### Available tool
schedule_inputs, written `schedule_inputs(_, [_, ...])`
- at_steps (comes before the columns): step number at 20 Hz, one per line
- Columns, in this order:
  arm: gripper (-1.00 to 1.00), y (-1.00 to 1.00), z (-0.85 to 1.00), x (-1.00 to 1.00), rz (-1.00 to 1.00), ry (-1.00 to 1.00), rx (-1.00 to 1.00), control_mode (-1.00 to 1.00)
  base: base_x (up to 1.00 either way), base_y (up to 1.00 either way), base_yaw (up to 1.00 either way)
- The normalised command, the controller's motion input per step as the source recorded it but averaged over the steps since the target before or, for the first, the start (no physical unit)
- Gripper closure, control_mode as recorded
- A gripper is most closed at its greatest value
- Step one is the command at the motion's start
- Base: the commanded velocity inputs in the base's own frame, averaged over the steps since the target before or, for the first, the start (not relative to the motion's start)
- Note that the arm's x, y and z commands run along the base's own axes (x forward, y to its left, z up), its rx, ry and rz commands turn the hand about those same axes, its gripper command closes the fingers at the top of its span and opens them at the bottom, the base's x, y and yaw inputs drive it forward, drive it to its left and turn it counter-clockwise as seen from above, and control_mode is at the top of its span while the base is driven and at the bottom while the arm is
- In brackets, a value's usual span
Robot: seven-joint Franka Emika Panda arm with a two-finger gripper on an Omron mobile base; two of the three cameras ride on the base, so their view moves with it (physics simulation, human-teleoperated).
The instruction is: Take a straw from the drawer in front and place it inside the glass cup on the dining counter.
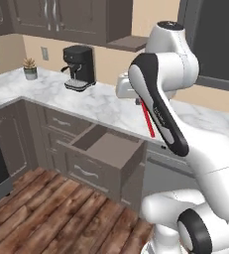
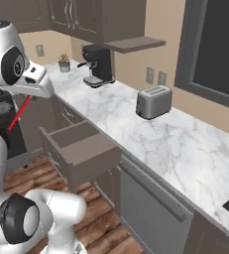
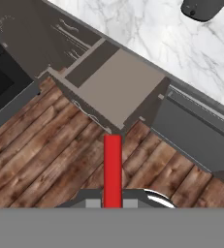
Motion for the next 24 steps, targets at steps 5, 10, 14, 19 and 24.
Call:
schedule_inputs(5, [1.00, 0.00, 0.00, 0.00, 0.00, 0.00, 0.00, 1.00, -0.43, 0.09, 0.48])
schedule_inputs(10, [1.00, 0.00, 0.00, 0.00, 0.00, 0.00, 0.00, 1.00, -0.05, 0.34, 0.83])
schedule_inputs(14, [1.00, 0.00, 0.00, 0.00, 0.00, 0.00, 0.00, 1.00, 0.00, 0.44, 0.86])
schedule_inputs(19, [1.00, 0.00, 0.00, 0.00, 0.00, 0.00, 0.00, 1.00, 0.00, 0.42, 0.85])
schedule_inputs(24, [1.00, 0.00, 0.00, 0.00, 0.00, 0.00, 0.00, 1.00, 0.00, 0.33, 0.83])
